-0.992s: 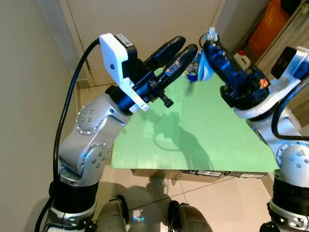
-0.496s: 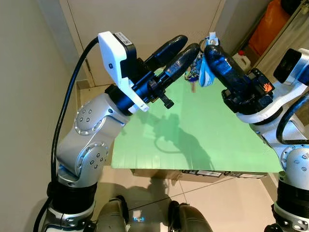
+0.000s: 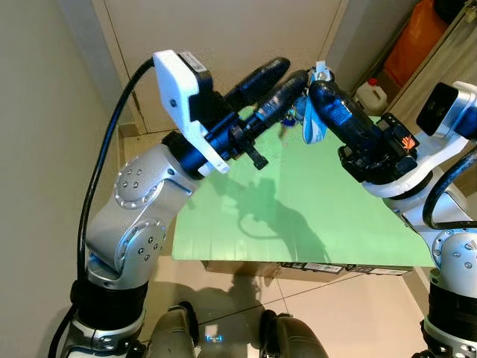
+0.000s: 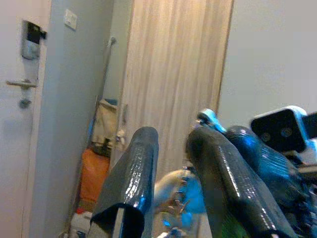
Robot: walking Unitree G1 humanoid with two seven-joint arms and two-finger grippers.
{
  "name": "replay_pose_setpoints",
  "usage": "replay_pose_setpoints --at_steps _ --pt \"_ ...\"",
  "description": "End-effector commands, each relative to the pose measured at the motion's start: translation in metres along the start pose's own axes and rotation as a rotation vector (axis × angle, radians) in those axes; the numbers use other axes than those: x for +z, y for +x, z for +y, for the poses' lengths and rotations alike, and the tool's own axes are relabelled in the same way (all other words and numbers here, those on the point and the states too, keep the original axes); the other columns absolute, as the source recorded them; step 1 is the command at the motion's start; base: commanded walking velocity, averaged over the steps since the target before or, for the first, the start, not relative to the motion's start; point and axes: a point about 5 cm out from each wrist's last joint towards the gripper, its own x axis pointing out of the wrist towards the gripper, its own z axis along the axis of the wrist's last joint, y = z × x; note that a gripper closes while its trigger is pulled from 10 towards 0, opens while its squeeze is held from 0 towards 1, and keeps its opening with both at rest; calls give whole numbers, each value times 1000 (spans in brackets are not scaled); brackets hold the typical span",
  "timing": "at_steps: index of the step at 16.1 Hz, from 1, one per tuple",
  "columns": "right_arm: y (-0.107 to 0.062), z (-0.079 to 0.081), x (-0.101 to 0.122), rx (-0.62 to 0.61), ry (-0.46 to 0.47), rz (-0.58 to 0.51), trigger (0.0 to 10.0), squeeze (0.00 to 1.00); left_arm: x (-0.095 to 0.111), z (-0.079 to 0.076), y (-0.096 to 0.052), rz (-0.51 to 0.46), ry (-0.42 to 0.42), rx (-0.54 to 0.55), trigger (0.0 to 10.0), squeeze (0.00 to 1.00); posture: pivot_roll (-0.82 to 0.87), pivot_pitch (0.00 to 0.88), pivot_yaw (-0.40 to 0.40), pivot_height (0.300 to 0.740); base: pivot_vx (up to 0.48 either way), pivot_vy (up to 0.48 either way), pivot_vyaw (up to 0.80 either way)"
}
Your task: Hang keys on a hook
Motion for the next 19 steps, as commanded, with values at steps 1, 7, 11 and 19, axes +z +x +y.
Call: replay_pose_setpoints --at_steps 1,7,11,19 --pt "2 8 2 47 -9 9 0 0 2 -12 1 0 -5 -74 10000 0 1 155 -64 740 0 0 0" --pt "4 8 2 55 -4 8 0 0 1 -15 -1 18 -12 -105 10000 0 3 157 -68 740 0 0 0" --pt "7 15 -1 98 13 29 0 0 0 -17 -3 39 -25 -131 10000 0 3 157 -67 740 0 0 0" --pt "8 20 -5 138 37 62 0 0 1 -21 -8 64 -36 -188 10000 0 1 153 -70 740 0 0 0"
